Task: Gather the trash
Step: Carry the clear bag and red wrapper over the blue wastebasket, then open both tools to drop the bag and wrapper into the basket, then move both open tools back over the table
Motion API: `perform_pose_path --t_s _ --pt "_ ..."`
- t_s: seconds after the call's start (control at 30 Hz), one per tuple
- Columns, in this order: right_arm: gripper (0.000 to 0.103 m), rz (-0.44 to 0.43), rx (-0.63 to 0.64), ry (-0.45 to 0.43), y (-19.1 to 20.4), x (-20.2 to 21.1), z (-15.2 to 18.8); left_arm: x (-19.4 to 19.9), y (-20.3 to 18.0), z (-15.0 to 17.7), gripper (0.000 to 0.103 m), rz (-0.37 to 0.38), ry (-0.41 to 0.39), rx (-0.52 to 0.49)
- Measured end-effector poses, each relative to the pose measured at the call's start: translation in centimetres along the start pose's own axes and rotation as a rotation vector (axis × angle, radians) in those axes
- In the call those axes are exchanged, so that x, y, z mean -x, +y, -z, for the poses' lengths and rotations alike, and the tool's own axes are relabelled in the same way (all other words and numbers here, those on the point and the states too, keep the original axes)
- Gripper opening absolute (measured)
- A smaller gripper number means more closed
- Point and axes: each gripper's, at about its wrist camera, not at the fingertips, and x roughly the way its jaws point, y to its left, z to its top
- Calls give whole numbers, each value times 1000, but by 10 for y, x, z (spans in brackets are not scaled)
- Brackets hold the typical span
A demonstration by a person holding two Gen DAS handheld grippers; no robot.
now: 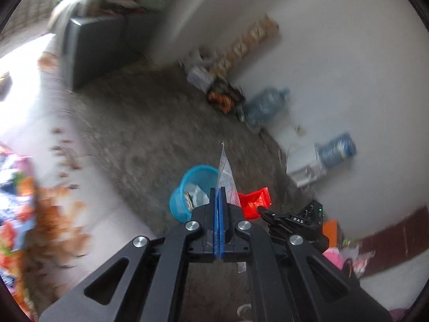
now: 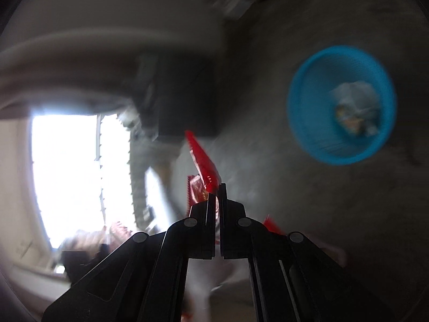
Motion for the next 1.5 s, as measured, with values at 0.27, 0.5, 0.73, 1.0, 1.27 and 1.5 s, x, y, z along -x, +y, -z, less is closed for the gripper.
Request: perform_pose_path --t_s 0.27,0.5,0.73,1.0,1.27,1.5 --pt "2 111 -171 -101 -92 1 -29 -147 -44 -4 0 -49 174 -49" --pt "4 161 -237 -158 -131 -21 -66 -242 -49 -3 0 -114 245 -65" --pt "49 267 -238 -185 -148 -53 -99 -309 -33 -2 25 -193 305 -28" --pt "55 282 -298 -149 -182 -51 -88 -303 -18 7 44 -224 314 40" --pt "60 239 -292 -135 -181 -16 -52 -246 -25 9 54 -202 270 71" --pt "66 205 -170 -61 -139 5 -19 -151 -39 35 66 -118 243 75"
